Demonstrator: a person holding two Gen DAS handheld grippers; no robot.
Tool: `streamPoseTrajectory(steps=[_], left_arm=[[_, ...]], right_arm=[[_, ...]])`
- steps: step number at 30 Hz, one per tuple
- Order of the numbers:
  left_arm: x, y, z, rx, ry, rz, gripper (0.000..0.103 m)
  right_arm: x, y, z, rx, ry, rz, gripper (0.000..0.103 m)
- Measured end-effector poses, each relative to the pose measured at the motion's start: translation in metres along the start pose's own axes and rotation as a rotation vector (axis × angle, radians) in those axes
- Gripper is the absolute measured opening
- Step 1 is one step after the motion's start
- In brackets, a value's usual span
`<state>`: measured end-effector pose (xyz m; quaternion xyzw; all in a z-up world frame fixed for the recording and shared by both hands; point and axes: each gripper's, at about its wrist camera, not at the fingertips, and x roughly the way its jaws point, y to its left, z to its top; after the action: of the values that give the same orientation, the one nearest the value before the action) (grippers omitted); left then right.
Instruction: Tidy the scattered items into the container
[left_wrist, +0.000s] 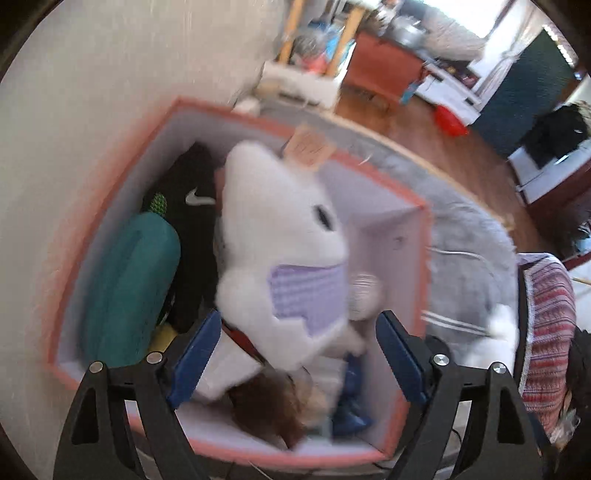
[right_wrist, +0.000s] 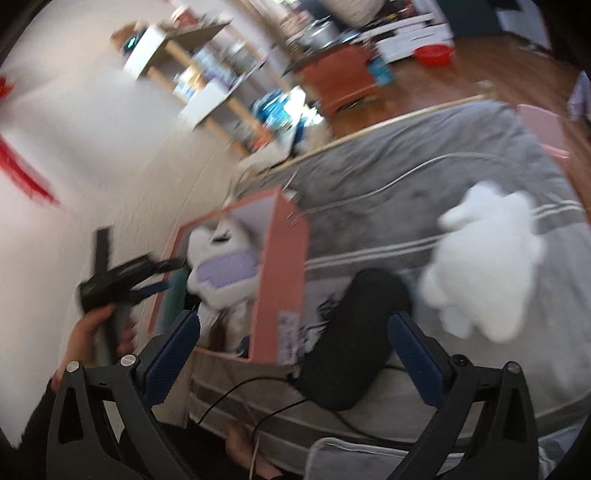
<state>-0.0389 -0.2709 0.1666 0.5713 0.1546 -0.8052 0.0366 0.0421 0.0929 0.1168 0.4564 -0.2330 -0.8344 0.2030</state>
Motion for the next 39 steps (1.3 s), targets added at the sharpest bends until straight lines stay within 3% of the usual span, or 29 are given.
streamPoseTrajectory(steps=[3,8,10,12,15,17,19,21,23,26,27,29,30,34,37,39], left_arm=[[0.038,0.002,0.010,0.021,0.033,0.034,0.086],[0.079,-0.007,0.021,0.049,0.049,0.001,0.091],[0.078,-0.014,0.022,0.110,0.026,-0.012,0.065],[0.068,-0.021,0.021,0.156,0.016,-0.009,0.055],[0.041,-0.012,0.024,0.153,0.000,-0.077,0.052],[0.016,0.002,0.031,0.104,-0.022,-0.163,0.052],[-0.016,0.012,0.037,0.083,-0.058,-0.213,0.052],[-0.051,0.018,0.037,0.114,-0.113,-0.237,0.053],[-0.090,0.017,0.037,0.152,-0.173,-0.248,0.053],[-0.142,0.014,0.029,0.203,-0.260,-0.255,0.054],[-0.158,0.014,0.024,0.212,-0.284,-0.262,0.054],[-0.184,0.014,0.013,0.224,-0.319,-0.282,0.054],[-0.197,0.015,0.006,0.228,-0.345,-0.284,0.054],[-0.245,0.018,-0.019,0.249,-0.398,-0.309,0.054],[-0.266,0.005,-0.038,0.251,-0.408,-0.345,0.054],[-0.273,-0.011,-0.053,0.266,-0.407,-0.369,0.054]], right_arm=[[0.034,0.005,-0.010,-0.039,0.049,0.002,0.102],[0.088,0.015,-0.017,-0.108,0.131,-0.038,0.102],[0.107,0.032,-0.020,-0.177,0.160,-0.042,0.102],[0.118,0.054,-0.023,-0.255,0.144,-0.036,0.088],[0.134,0.084,-0.025,-0.327,0.160,0.012,0.068],[0.156,0.104,-0.026,-0.366,0.226,0.019,0.067],[0.180,0.118,-0.027,-0.383,0.293,0.015,0.068],[0.215,0.126,-0.026,-0.357,0.400,-0.018,0.092],[0.251,0.128,-0.027,-0.320,0.498,-0.104,0.103],[0.285,0.152,-0.037,-0.476,0.528,-0.244,0.103],[0.294,0.157,-0.045,-0.526,0.572,-0.229,0.067],[0.302,0.149,-0.056,-0.422,0.674,-0.058,0.032],[0.298,0.144,-0.058,-0.382,0.670,-0.029,0.023],[0.239,0.130,-0.052,-0.300,0.509,0.059,0.021],[0.166,0.120,-0.035,-0.243,0.358,0.154,0.021],[0.109,0.111,-0.023,-0.229,0.265,0.168,0.021]])
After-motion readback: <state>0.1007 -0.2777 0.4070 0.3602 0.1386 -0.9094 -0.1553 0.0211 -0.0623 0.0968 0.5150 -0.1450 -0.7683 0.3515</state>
